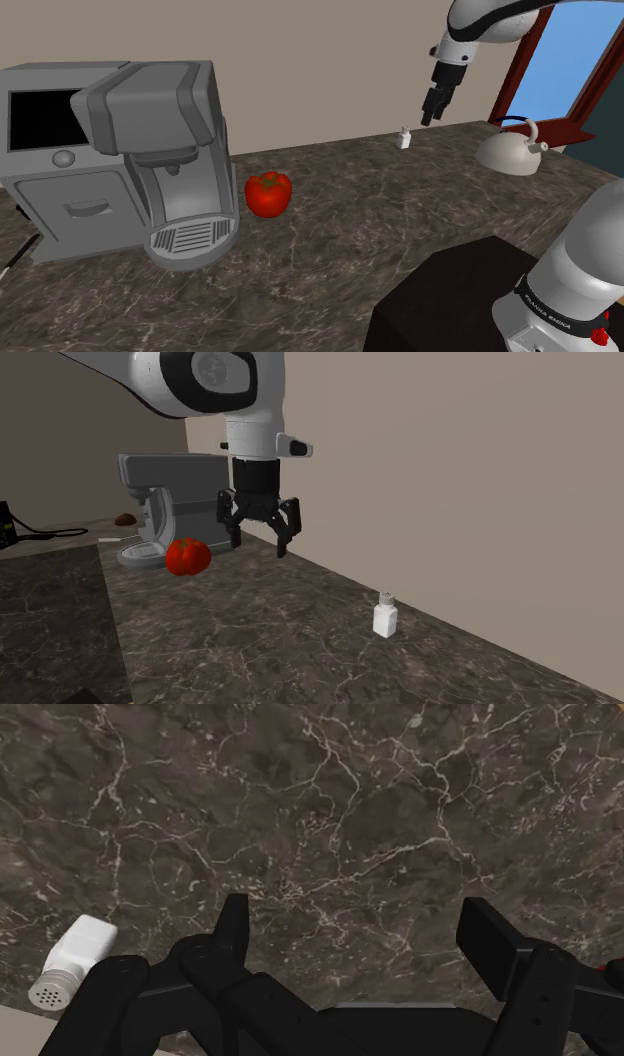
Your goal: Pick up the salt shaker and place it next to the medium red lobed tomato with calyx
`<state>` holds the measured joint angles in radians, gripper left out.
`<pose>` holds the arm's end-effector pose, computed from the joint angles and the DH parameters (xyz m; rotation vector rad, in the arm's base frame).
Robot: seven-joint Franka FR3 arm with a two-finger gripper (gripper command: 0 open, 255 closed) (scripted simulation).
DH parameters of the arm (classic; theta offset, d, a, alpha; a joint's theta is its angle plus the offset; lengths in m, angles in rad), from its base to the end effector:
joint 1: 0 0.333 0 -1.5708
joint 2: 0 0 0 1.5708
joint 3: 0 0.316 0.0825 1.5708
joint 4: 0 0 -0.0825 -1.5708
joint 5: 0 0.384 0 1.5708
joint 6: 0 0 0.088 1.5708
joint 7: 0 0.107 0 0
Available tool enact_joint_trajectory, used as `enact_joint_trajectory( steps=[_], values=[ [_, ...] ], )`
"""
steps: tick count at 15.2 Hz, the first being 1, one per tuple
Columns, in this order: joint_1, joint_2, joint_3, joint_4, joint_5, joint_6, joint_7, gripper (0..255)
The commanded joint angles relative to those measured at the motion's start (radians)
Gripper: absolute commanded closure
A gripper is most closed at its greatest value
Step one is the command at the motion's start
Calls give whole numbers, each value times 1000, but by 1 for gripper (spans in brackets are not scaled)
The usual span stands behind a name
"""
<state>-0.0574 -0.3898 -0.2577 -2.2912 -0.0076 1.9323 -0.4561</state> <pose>0.4154 -0.1444 0.4998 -3.0542 -0.2468 -0.0782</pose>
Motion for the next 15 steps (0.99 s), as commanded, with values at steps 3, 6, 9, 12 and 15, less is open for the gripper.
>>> enact_joint_trajectory(
  steps=[3,6,9,12,15],
  values=[
    [-7,138,-53,63,16,92,-77,0],
    [-12,240,-86,124,44,143,-136,0],
    [-22,347,-114,197,85,184,-197,0],
    [-39,456,-133,281,135,213,-259,0],
    [-66,568,-141,379,190,230,-318,0]
  ],
)
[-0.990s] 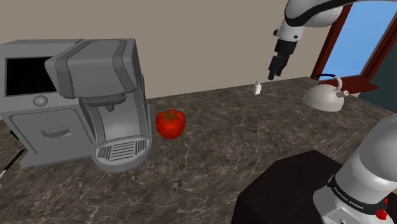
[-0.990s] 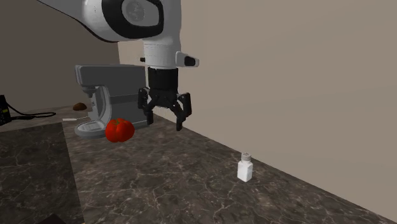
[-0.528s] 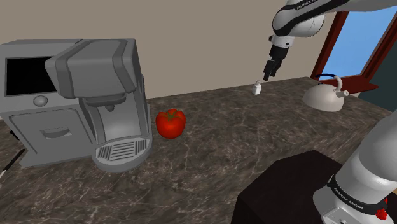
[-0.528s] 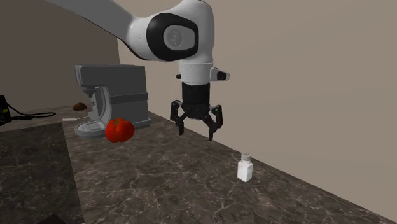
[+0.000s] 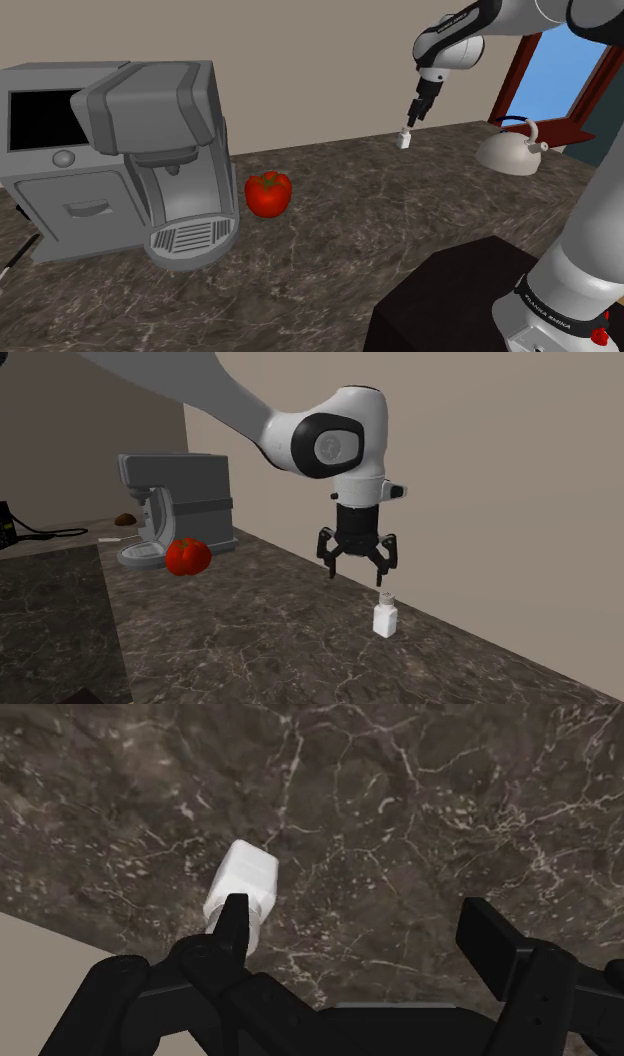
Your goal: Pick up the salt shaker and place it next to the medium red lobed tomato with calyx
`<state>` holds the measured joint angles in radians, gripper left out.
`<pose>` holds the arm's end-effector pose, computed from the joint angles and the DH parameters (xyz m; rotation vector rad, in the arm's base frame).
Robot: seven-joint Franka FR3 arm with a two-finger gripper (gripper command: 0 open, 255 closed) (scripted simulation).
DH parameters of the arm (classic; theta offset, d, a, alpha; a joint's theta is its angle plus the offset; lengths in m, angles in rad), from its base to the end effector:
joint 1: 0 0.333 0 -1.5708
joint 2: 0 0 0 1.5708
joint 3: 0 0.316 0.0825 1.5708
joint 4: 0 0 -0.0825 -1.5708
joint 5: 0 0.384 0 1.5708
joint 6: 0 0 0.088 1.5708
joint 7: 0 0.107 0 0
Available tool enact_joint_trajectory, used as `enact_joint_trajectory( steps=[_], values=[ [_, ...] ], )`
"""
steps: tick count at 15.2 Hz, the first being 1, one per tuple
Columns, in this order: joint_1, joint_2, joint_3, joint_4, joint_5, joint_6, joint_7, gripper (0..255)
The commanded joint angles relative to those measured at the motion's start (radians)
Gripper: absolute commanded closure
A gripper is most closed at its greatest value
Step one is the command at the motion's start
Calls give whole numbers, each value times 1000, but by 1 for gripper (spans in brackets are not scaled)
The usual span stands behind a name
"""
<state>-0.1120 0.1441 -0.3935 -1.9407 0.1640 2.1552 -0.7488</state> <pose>0.5286 -0.2768 0.4228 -3.1053 -0.2557 -0.1833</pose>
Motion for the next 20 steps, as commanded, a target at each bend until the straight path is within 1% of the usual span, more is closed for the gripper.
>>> enact_joint_trajectory(
  steps=[1,4,5,13,20],
  values=[
    [-23,72,-5,64,36,10,-43,0],
    [-63,186,-1,180,88,11,-92,0],
    [-70,204,1,200,95,10,-98,0],
    [-77,260,17,176,127,85,-118,0],
    [-77,260,17,177,126,85,-117,0]
  ],
)
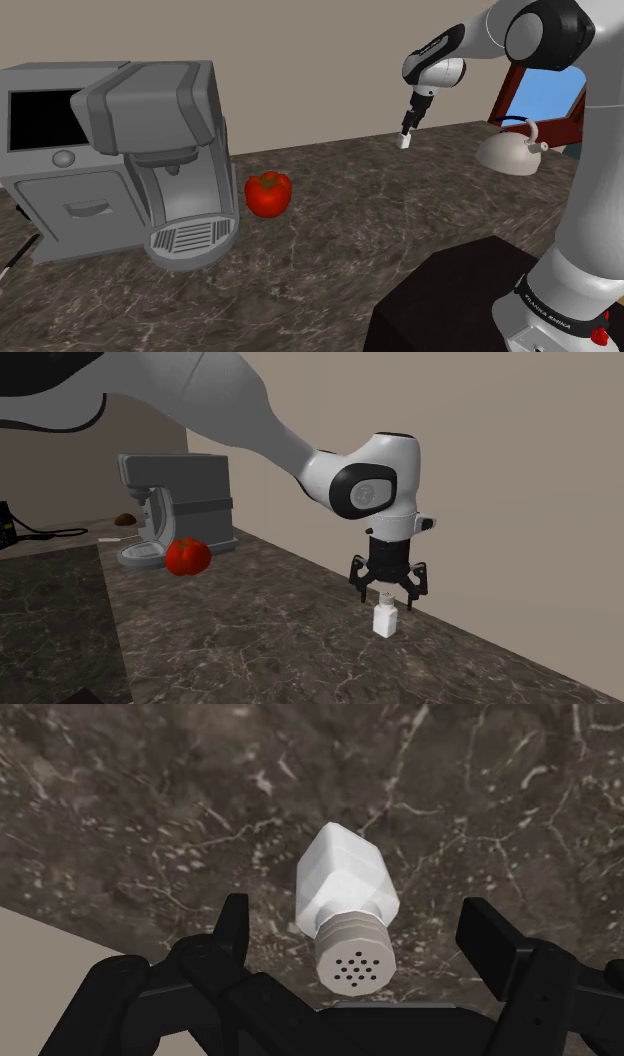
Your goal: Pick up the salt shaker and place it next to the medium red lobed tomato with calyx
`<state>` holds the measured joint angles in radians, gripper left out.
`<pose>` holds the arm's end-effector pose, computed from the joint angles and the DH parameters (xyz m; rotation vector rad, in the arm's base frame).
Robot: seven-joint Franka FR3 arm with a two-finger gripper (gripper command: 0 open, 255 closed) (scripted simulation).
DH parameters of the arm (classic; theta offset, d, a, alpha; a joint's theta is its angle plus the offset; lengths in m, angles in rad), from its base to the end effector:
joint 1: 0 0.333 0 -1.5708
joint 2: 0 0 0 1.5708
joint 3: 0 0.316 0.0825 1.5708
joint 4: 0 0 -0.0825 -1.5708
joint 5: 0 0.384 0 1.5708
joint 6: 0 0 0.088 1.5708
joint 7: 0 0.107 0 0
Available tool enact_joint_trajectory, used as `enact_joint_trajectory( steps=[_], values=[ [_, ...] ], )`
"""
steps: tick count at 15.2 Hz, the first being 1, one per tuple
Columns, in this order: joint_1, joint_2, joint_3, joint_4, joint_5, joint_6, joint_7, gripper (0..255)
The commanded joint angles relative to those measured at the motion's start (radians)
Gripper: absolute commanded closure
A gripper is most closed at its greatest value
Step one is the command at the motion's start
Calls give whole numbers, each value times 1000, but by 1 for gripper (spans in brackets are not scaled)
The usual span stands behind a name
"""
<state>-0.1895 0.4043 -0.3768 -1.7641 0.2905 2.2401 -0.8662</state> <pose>0.5726 -0.3277 0.3592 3.1228 0.2602 0.2226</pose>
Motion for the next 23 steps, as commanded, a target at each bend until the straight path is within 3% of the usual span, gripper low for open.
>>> enact_joint_trajectory(
  steps=[1,10,23],
  values=[
    [0,0,0,0,0,0,0,255],
    [0,0,0,0,0,0,0,255],
    [9,-66,-19,86,-45,-145,38,255]
  ],
)
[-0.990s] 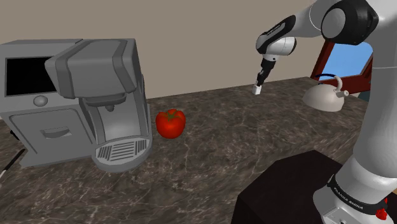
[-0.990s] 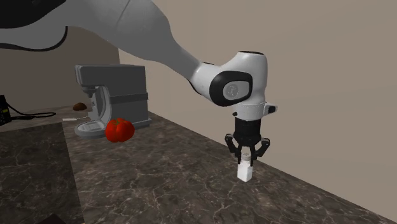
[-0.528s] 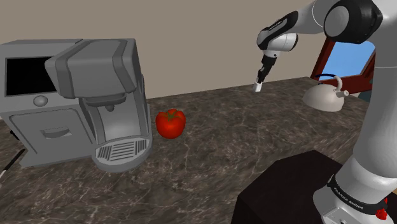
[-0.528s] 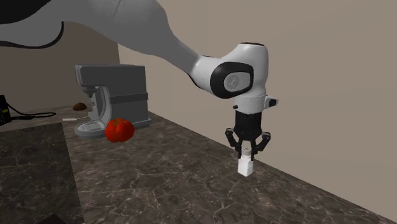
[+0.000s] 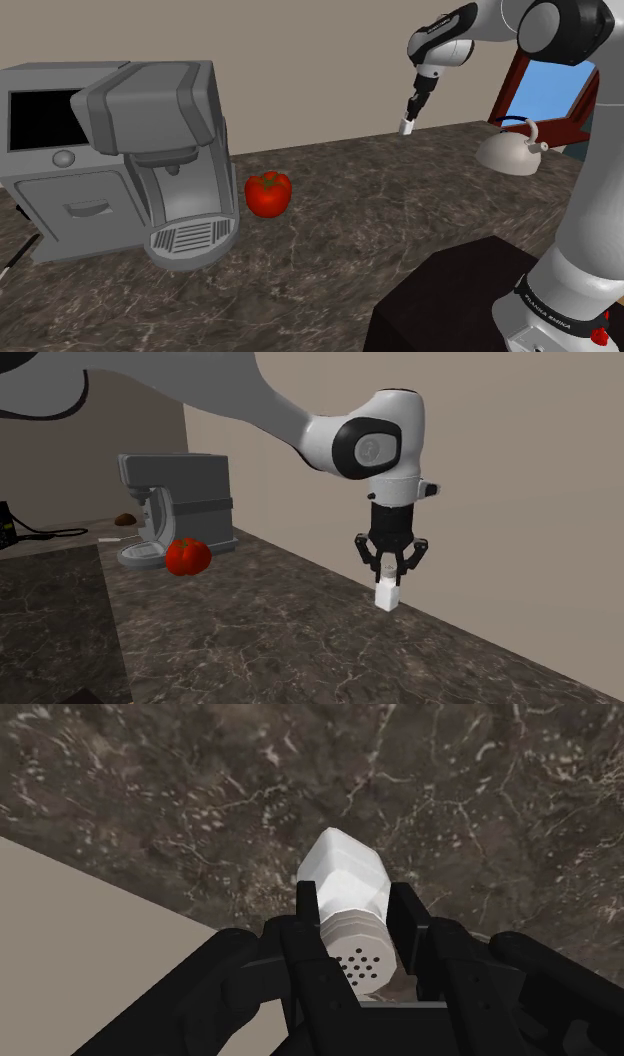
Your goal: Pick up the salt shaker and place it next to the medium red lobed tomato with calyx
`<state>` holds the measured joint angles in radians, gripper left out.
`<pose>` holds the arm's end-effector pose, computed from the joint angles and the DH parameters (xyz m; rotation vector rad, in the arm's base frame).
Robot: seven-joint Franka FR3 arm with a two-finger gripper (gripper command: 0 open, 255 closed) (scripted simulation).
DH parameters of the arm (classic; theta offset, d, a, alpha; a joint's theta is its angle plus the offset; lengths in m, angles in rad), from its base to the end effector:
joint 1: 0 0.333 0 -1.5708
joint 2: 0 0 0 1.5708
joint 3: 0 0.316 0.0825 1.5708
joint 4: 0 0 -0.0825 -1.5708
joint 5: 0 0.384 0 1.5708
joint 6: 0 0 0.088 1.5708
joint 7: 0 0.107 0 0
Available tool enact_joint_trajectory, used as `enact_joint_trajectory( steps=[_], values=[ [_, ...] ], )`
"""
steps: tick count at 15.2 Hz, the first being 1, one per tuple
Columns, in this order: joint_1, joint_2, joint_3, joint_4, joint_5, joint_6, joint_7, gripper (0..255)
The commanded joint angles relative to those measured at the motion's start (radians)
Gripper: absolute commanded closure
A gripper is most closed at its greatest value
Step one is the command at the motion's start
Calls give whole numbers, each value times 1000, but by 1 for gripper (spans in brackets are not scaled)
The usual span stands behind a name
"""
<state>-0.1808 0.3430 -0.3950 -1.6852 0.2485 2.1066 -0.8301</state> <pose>0.5730 -0.3277 0.4228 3.1225 0.2602 0.2229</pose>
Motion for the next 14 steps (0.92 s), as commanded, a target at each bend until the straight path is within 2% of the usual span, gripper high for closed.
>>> enact_joint_trajectory(
  steps=[1,14],
  values=[
    [1,-8,-2,15,-6,-23,5,255],
    [-2,-38,-12,150,-30,-183,32,255]
  ],
)
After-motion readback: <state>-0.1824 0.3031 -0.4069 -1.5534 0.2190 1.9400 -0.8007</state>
